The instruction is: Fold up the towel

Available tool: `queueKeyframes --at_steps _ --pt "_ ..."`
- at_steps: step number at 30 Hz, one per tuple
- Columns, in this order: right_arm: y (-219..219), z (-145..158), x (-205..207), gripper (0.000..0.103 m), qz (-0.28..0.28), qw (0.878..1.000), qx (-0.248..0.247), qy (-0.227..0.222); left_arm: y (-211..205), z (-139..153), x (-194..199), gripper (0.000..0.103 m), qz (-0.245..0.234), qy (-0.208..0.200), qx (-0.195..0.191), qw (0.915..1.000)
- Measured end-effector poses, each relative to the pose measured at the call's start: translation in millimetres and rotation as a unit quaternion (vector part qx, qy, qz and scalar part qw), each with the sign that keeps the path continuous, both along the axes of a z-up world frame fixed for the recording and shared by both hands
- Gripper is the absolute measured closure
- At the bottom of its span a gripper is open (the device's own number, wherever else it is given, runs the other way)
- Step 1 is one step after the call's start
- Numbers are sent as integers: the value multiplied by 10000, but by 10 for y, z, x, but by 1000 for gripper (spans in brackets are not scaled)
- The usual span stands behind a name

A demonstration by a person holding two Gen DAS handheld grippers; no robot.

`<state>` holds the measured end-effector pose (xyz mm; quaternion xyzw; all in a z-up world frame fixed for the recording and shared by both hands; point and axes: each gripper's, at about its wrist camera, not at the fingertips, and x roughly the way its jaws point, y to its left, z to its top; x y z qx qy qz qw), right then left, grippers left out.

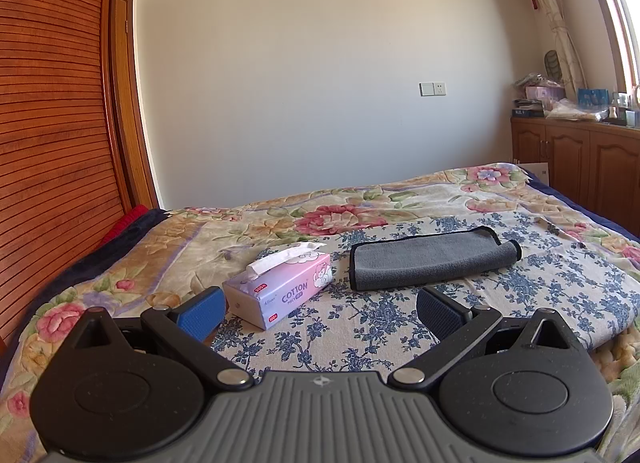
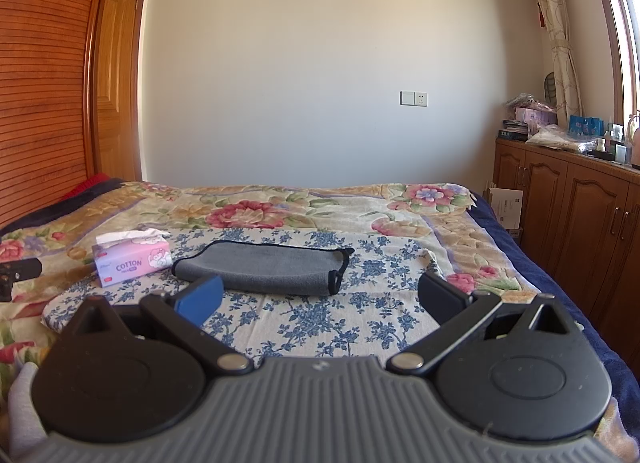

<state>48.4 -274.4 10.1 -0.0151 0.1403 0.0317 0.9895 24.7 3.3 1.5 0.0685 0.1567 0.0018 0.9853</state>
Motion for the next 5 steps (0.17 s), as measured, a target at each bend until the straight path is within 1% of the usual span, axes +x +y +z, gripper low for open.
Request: queueKeyframes --at_steps 5 --pt "1 3 -2 0 0 10000 2 2 16 1 0 0 -28 0 -12 10000"
